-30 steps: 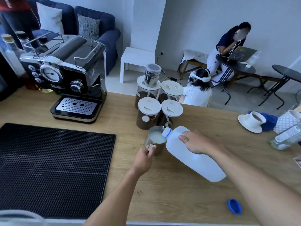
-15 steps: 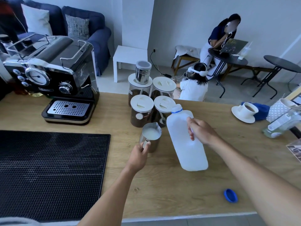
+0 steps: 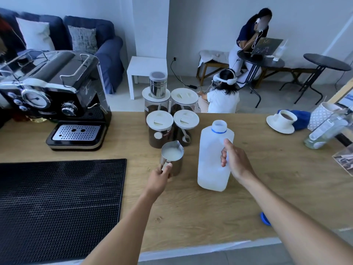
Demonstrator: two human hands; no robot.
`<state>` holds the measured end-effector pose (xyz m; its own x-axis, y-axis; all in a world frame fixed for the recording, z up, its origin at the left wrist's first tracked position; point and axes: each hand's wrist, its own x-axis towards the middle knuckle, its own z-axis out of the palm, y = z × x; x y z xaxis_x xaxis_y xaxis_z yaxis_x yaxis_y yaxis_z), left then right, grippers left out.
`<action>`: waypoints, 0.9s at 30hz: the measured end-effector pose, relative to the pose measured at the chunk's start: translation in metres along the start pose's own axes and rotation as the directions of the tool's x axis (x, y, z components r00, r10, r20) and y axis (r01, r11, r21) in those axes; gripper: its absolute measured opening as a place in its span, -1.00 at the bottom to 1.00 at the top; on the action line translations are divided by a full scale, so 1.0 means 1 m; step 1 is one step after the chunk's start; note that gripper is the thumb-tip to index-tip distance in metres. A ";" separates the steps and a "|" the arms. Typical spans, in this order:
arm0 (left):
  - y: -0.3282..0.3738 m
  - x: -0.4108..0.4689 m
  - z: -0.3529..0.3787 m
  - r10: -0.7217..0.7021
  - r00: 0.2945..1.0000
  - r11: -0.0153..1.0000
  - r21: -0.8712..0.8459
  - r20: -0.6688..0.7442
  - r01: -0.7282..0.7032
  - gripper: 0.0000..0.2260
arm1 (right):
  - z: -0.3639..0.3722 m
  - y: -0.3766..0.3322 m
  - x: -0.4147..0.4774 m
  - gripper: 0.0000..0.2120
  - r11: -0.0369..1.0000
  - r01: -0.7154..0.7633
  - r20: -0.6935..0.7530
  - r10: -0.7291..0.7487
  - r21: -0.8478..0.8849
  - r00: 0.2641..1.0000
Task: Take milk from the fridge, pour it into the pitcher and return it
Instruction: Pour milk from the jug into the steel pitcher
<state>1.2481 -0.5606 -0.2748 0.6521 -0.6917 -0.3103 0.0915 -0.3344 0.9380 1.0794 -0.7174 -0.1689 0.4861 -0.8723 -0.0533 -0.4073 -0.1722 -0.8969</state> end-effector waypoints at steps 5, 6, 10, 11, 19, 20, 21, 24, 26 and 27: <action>0.010 -0.022 0.005 0.006 0.971 0.982 -0.183 -0.237 -0.050 -0.65 | -0.010 0.020 -0.013 -0.47 0.991 -0.008 0.009 0.007 0.132 1.000; 0.016 -0.026 0.005 0.015 0.962 0.985 -0.164 -0.274 -0.062 -0.67 | -0.012 0.023 -0.013 -0.47 0.990 -0.010 0.025 0.007 0.139 1.000; 0.032 -0.036 0.008 0.218 0.904 0.976 0.075 -0.368 -0.204 -0.58 | -0.017 0.028 -0.018 -0.49 0.987 -0.022 0.076 0.010 0.158 0.997; 0.035 -0.037 0.010 0.284 0.894 0.956 0.179 -0.346 -0.234 -0.50 | -0.017 0.028 -0.020 -0.50 0.984 -0.023 0.081 0.009 0.175 0.997; 0.072 -0.063 0.073 0.318 0.924 0.887 0.276 0.212 -0.369 0.00 | -0.042 0.039 -0.039 -0.43 0.955 -0.039 0.195 -0.020 0.296 0.981; 0.071 -0.064 0.078 0.323 0.920 0.898 0.235 0.224 -0.373 0.03 | -0.048 0.040 -0.040 -0.43 0.960 -0.041 0.218 -0.022 0.278 0.976; 0.070 -0.066 0.079 0.326 0.917 0.903 0.212 0.231 -0.375 0.05 | -0.053 0.039 -0.039 -0.42 0.971 -0.036 0.254 -0.026 0.238 0.967; 0.069 -0.079 0.095 0.348 0.890 0.897 0.172 0.296 -0.408 0.02 | -0.076 0.041 -0.038 -0.34 0.998 -0.024 0.369 0.002 0.056 0.929; 0.066 -0.087 0.110 0.388 0.875 0.886 0.145 0.290 -0.440 -0.04 | -0.087 0.044 -0.035 -0.38 1.000 -0.020 0.396 0.015 0.008 0.918; 0.064 -0.090 0.117 0.410 0.876 0.882 0.136 0.254 -0.452 -0.07 | -0.090 0.047 -0.034 -0.39 1.000 -0.015 0.403 0.006 0.020 0.915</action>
<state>1.1077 -0.5944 -0.2053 0.4179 -0.9056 0.0732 -0.3162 -0.0695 0.9461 0.9741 -0.7369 -0.1700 0.7540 -0.6152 -0.2304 -0.3992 -0.1505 -0.9044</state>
